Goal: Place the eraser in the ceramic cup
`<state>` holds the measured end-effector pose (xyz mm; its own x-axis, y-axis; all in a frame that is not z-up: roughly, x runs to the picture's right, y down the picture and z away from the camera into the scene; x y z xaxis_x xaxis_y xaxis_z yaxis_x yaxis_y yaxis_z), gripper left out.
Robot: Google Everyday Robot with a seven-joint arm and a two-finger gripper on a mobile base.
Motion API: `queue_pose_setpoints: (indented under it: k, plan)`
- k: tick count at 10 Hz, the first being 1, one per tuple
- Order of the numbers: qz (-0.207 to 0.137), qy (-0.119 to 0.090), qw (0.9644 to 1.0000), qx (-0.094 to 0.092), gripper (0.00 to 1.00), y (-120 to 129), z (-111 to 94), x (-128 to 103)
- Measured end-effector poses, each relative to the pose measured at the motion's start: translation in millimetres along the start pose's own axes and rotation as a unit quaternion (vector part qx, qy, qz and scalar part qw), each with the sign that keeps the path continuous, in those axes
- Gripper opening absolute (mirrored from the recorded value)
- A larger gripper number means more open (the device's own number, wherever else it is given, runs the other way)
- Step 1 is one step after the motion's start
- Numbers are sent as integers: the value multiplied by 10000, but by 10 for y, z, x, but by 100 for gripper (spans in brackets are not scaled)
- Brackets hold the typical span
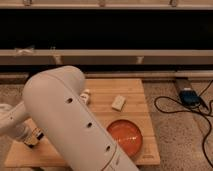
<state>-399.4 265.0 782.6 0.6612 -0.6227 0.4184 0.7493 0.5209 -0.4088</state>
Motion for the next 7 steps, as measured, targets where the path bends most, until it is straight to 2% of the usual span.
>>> queue_pose_setpoints:
  k: [2, 3, 6, 7]
  plan:
    - [171, -151, 9997, 106, 12, -32, -279, 146]
    - [256, -263, 9991, 195, 3, -48, -509, 200]
    - [590, -601, 9959, 345, 0, -126, -1134, 398]
    - [725, -770, 9937, 374, 0, -175, -1358, 467]
